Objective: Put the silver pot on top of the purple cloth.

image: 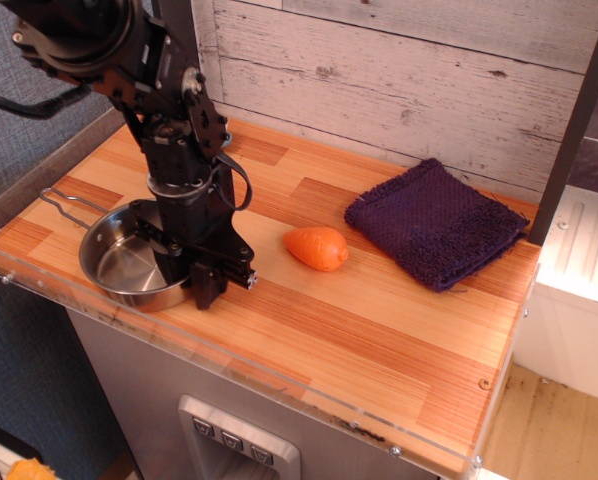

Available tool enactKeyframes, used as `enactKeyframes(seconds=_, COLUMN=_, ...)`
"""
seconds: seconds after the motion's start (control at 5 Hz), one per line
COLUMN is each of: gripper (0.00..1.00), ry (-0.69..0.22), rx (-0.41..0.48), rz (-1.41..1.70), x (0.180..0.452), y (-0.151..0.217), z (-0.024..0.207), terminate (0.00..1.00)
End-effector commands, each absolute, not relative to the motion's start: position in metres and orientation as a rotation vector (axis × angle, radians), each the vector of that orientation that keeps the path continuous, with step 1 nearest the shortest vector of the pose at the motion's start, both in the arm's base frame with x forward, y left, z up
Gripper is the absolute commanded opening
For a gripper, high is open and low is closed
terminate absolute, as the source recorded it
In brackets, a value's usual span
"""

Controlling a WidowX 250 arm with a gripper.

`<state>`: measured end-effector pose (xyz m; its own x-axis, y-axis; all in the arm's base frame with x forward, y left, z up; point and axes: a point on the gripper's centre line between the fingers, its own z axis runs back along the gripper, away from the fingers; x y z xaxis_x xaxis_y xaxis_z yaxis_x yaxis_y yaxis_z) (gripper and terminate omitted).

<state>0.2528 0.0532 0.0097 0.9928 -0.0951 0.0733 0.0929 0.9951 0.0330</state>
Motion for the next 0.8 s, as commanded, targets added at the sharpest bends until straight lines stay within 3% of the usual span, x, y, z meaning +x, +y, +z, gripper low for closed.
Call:
enactKeyframes(seconds=0.0, gripper=0.00, ry=-0.167, rx=0.041, rz=-0.085, x=0.251, y=0.061, z=0.046, terminate=0.00)
enactKeyframes(seconds=0.2, gripper=0.00, ry=-0.189, rx=0.071, rz=-0.065, x=0.259, y=0.043, z=0.085, terminate=0.00)
enactKeyframes(seconds=0.4, gripper=0.00, ry=-0.238, rx=0.049, rz=-0.153, x=0.286, y=0.004, z=0.113, terminate=0.00)
enactKeyframes(seconds=0.6, gripper=0.00, ry=-0.281, rx=0.049, rz=-0.249, x=0.315, y=-0.034, z=0.120, terminate=0.00)
